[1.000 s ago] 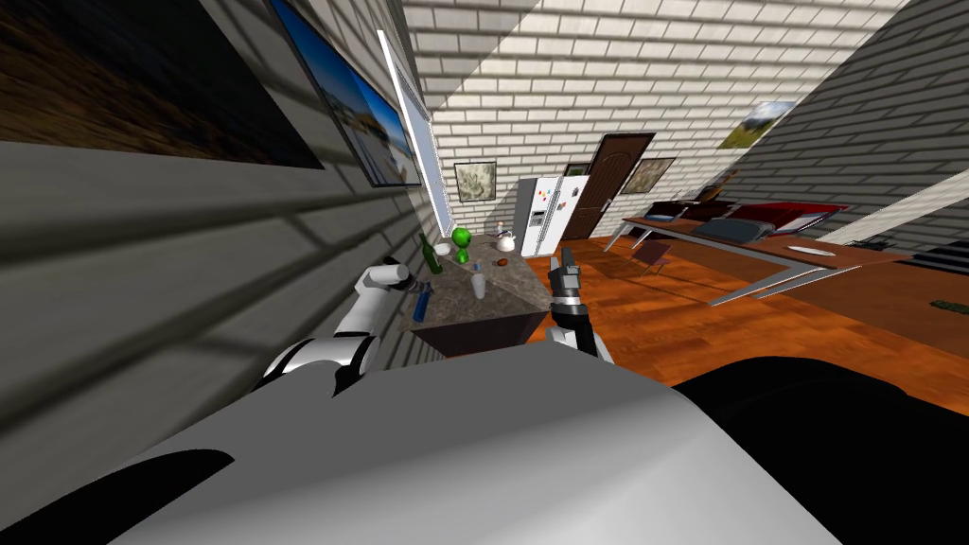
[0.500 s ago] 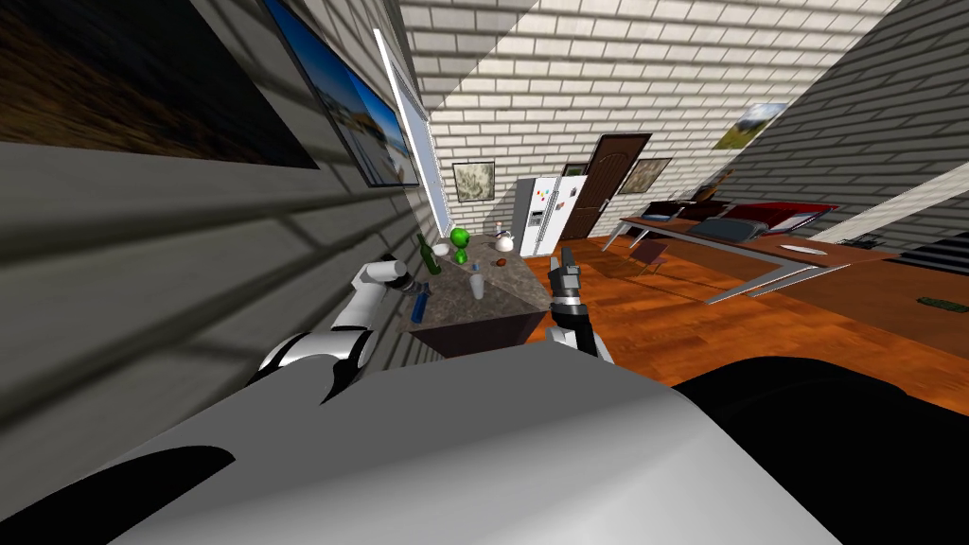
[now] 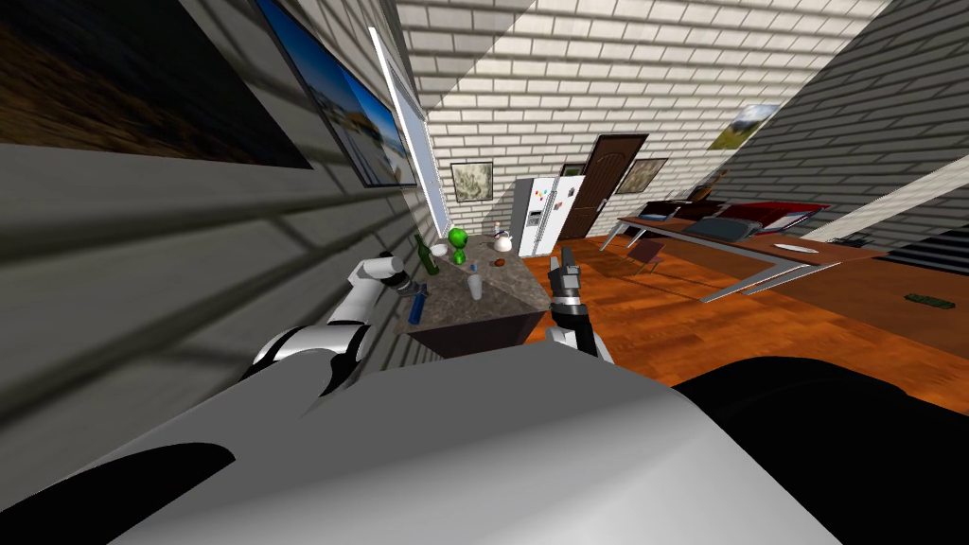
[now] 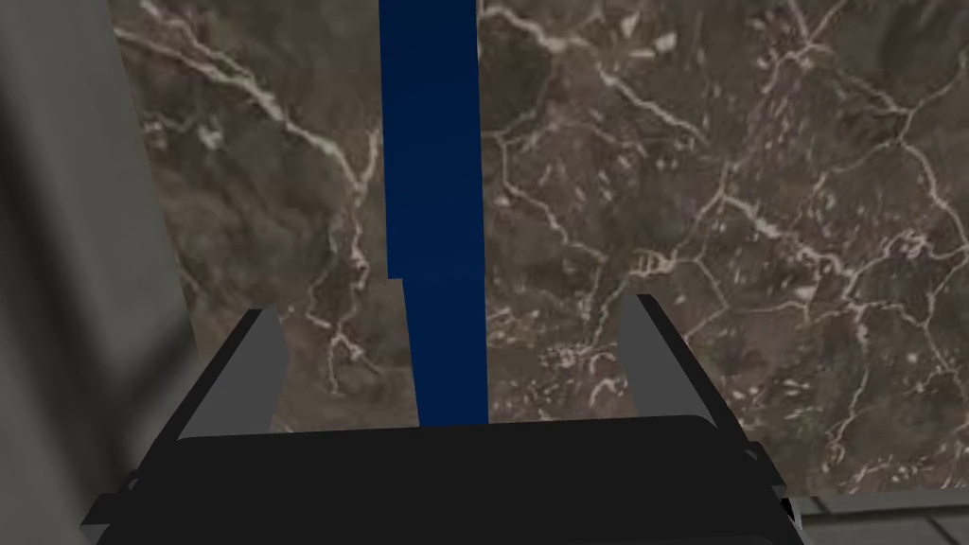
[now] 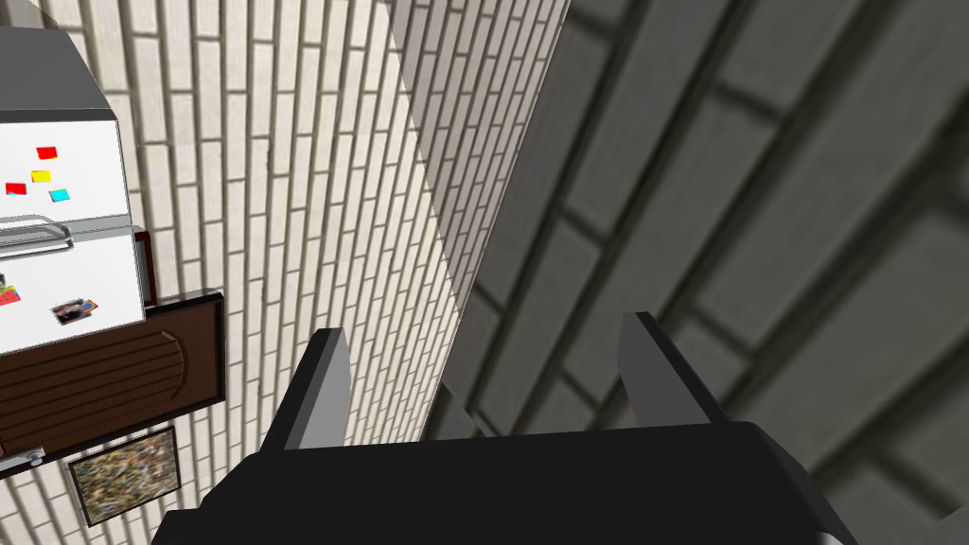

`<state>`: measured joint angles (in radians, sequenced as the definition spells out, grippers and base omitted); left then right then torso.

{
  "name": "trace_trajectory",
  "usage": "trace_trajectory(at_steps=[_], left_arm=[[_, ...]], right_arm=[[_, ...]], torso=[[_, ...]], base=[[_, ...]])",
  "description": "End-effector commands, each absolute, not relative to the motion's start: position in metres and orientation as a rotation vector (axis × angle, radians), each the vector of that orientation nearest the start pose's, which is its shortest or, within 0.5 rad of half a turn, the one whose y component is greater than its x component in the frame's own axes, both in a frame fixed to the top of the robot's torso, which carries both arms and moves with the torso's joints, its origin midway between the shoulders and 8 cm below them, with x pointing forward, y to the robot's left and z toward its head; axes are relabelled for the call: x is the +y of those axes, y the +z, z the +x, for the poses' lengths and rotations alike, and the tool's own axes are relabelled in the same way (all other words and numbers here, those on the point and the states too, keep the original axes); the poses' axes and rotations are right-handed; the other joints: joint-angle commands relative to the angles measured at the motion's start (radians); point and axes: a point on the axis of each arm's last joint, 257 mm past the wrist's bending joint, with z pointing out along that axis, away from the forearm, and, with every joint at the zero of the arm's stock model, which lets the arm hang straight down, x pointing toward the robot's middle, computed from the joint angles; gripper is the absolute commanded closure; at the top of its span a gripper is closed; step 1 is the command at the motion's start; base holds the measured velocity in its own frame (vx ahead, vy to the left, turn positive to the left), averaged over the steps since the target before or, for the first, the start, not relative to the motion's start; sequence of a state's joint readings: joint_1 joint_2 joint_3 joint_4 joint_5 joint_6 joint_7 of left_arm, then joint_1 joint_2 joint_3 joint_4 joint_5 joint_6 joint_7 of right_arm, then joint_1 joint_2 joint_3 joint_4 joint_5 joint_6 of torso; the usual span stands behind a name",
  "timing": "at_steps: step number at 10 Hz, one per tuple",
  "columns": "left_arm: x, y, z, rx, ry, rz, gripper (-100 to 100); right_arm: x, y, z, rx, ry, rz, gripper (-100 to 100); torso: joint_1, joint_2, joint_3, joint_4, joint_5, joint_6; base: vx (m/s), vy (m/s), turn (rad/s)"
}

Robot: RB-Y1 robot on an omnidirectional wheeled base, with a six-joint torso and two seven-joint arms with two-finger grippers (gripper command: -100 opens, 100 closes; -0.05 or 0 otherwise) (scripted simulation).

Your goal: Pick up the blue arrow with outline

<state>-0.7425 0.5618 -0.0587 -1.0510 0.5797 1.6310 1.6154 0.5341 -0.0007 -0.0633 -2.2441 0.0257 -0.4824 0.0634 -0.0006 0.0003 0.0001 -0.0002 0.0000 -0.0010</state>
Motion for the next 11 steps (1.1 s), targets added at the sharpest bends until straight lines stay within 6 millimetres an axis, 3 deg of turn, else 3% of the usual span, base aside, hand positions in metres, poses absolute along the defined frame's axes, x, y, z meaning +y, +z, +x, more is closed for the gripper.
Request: trace_trajectory(at_steps=[1, 2, 4, 5, 6, 10, 11], left_arm=[[0.338, -0.289, 0.504, -0.028, -0.264, -3.156, 0], [0.340, -0.302, 0.502, -0.021, -0.264, -3.157, -100], [0.343, -0.314, 0.500, -0.015, -0.264, -3.157, -100], [0.341, -0.309, 0.501, -0.019, -0.261, -3.158, -100], [0.341, -0.310, 0.501, -0.017, -0.264, -3.157, 100], [0.341, -0.310, 0.501, -0.019, -0.264, -3.158, 100], [0.341, -0.310, 0.501, -0.018, -0.264, -3.158, 0]], right_arm=[[-0.305, -0.005, 0.346, 0.698, 1.132, 0.675, 0], [-0.305, -0.005, 0.346, 0.698, 1.132, 0.675, 0], [-0.305, -0.005, 0.346, 0.698, 1.132, 0.675, 0], [-0.305, -0.005, 0.346, 0.698, 1.132, 0.675, 0], [-0.305, -0.005, 0.346, 0.698, 1.132, 0.675, 0], [-0.305, -0.005, 0.346, 0.698, 1.132, 0.675, 0], [-0.305, -0.005, 0.346, 0.698, 1.132, 0.675, 0]], torso=[[0.000, 0.000, 0.000, 0.000, 0.000, 0.000], [0.000, 0.000, 0.000, 0.000, 0.000, 0.000], [-0.001, -0.002, -0.001, 0.000, 0.000, 0.000], [-0.001, -0.002, -0.001, -0.001, 0.000, 0.000], [0.000, -0.001, -0.001, 0.000, 0.000, 0.000], [0.000, 0.000, 0.000, 0.000, 0.000, 0.000], [0.000, 0.000, 0.000, 0.000, 0.000, 0.000]], base=[[0.000, 0.000, 0.000], [0.020, -0.021, 0.022], [0.035, -0.032, 0.021], [0.016, -0.013, 0.005], [0.000, 0.000, 0.000], [0.000, 0.000, 0.000], [0.000, 0.000, 0.000]])
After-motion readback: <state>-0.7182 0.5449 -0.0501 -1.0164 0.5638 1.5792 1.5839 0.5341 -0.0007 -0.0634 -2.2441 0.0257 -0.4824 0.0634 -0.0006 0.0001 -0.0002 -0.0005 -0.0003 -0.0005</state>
